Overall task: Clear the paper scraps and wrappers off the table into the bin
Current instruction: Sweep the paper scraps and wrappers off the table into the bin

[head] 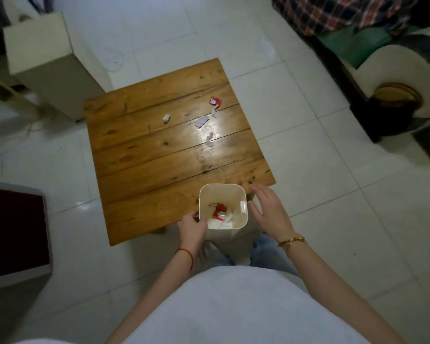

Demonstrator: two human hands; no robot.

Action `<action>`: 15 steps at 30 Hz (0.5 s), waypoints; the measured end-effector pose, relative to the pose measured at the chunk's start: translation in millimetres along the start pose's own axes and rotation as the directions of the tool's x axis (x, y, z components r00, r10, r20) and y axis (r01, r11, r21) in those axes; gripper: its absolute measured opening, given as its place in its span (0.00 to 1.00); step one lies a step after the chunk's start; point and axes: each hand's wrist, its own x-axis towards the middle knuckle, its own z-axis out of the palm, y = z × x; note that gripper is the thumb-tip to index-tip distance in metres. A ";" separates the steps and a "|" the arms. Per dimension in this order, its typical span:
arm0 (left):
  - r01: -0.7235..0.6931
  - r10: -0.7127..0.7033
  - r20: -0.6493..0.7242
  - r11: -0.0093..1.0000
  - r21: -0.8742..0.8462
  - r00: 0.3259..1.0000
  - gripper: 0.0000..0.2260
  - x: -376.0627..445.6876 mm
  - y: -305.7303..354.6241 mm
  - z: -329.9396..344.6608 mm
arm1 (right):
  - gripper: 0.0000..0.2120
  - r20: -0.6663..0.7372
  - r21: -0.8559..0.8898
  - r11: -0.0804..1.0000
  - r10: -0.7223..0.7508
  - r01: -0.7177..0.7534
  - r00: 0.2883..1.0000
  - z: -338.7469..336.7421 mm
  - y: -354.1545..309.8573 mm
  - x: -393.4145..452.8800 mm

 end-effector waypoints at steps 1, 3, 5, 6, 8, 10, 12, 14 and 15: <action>-0.012 0.012 0.021 1.000 0.009 1.000 0.14 -1.1 9.3 5.0 | 0.21 -0.030 0.009 1.000 0.015 -0.015 0.999 -7.9 7.7 -2.0; -0.040 0.036 0.062 0.998 0.054 0.997 0.15 -1.7 29.5 17.7 | 0.20 -0.083 0.017 0.999 0.038 -0.036 0.996 -24.1 24.9 -3.6; -0.070 0.061 0.089 0.991 0.110 0.994 0.16 -2.4 51.9 33.9 | 0.20 -0.110 0.026 0.997 0.077 -0.075 0.991 -41.9 44.6 -3.6; -0.091 0.079 0.098 0.988 0.124 0.992 0.16 -2.8 64.0 43.6 | 0.20 -0.120 0.025 0.995 0.097 -0.095 0.988 -51.7 55.4 -2.9; -0.137 0.121 0.115 0.980 0.146 0.986 0.15 -3.5 90.1 67.1 | 0.20 -0.144 0.015 0.993 0.118 -0.117 0.982 -73.9 79.9 -0.1; -0.165 0.146 0.121 0.973 0.160 0.982 0.15 -6.6 118.4 92.7 | 0.20 -0.153 0.020 0.993 0.119 -0.118 0.981 -100.1 105.6 4.0; -0.190 0.173 0.131 0.972 0.138 0.976 0.14 -10.9 146.8 119.5 | 0.20 -0.152 0.027 0.994 0.109 -0.106 0.982 -130.0 131.9 9.1; -0.187 0.174 0.139 0.978 0.091 0.975 0.14 -16.2 173.9 147.8 | 0.20 -0.149 0.019 0.996 0.091 -0.089 0.985 -161.8 159.5 16.9; -0.180 0.168 0.138 0.981 0.080 0.976 0.14 -18.3 186.5 162.0 | 0.20 -0.147 0.010 0.997 0.084 -0.083 0.986 -177.8 172.7 21.6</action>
